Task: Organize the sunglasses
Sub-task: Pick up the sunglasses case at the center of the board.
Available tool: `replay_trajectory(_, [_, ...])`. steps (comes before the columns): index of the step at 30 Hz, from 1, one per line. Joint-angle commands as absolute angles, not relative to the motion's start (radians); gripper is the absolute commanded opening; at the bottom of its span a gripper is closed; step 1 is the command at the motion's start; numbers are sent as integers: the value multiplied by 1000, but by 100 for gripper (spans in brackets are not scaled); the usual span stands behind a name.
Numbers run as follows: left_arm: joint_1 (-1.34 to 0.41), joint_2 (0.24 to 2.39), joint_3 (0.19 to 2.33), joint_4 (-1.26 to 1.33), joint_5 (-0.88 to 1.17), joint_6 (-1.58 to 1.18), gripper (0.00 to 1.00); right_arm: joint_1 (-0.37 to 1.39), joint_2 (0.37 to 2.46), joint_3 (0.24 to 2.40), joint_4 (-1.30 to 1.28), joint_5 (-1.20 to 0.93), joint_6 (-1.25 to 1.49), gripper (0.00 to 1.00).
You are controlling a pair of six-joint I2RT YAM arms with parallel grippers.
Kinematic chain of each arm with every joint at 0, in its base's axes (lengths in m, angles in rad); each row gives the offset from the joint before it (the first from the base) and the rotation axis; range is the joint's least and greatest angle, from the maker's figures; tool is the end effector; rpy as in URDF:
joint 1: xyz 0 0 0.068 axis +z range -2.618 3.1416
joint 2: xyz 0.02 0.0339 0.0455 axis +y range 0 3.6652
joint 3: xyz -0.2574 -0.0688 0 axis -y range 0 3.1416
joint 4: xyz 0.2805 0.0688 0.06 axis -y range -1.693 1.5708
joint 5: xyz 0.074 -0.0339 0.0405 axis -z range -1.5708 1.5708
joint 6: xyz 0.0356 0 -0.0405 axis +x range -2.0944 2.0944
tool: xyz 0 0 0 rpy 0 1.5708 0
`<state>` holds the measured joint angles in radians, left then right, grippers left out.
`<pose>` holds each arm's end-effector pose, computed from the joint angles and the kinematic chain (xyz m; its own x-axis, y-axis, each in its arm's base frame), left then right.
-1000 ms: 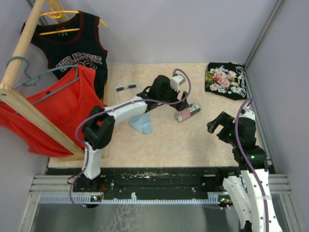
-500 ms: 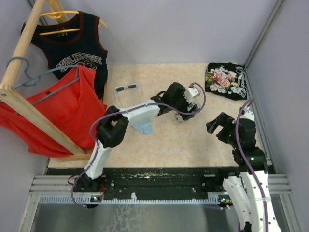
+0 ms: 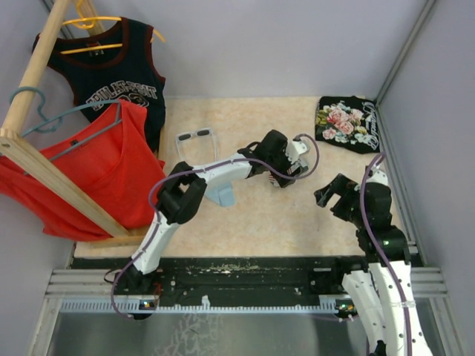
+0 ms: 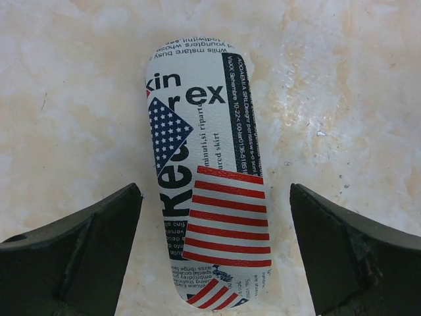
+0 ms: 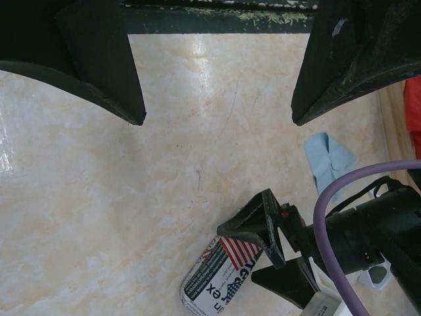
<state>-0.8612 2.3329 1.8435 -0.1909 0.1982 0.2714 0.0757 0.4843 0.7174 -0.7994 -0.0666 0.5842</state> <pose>0.3583 -0.4280 0.1523 -0.1687 0.5998 -0.7821 0.9225 0.3756 0.0891 0.1431 0.0132 0.2978 -0.5188 0.5125 -0.6842 0.1854 0.8488 0.4952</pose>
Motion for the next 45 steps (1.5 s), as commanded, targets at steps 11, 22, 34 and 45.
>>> replay_trajectory(11, [-857, 2391, 1935, -238, 198, 299, 85, 70, 465, 714, -752, -78, 579, 92])
replay_trajectory(22, [-856, 2407, 1956, -254, 194, 307, 77, 71, 461, 712, -752, -81, 579, 92])
replay_trajectory(34, [-856, 2358, 1959, -266, 210, 278, 47, 71, 452, 713, -747, -67, 585, 91])
replay_trajectory(45, [-791, 1989, 1680, -133, 304, -1, 1, 71, 446, 728, -655, -173, 572, 91])
